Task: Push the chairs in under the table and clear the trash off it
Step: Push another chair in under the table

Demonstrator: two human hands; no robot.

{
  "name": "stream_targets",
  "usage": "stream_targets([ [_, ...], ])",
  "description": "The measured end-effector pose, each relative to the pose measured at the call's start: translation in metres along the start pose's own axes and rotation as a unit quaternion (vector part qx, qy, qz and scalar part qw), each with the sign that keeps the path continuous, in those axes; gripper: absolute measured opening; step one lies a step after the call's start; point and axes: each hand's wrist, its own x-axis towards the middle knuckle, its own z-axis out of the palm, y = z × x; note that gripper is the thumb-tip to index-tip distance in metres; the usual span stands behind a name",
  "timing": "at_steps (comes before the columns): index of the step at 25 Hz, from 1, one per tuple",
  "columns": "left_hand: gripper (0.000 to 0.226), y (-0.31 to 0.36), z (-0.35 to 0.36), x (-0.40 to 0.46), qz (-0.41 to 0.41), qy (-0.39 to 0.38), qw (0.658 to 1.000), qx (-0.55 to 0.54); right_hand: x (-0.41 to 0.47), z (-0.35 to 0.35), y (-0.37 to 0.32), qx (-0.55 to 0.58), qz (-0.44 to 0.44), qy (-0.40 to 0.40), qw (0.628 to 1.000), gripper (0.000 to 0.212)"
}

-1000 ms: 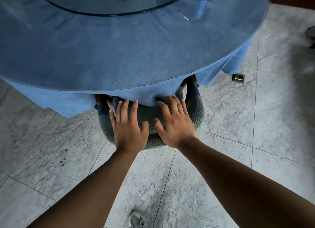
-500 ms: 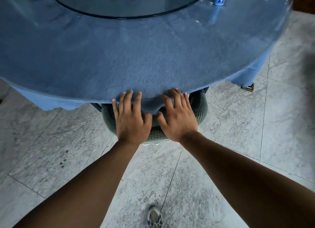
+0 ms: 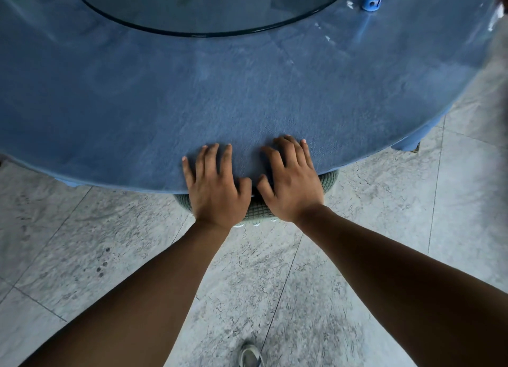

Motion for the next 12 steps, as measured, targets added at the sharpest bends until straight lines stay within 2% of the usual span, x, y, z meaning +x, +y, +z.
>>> stream_targets([
  [4,0.059,0.0003,0.0039,0.0052,0.000,0.010,0.999,0.032,0.0080,0.0007,0.0020,-0.001,-0.005,0.014,1.000,0.053],
  [12,0.052,0.0001,0.0033,0.0041,-0.003,0.009,1.000,0.021,0.0073,0.0006,0.0000,-0.003,0.003,0.011,1.000,0.053],
])
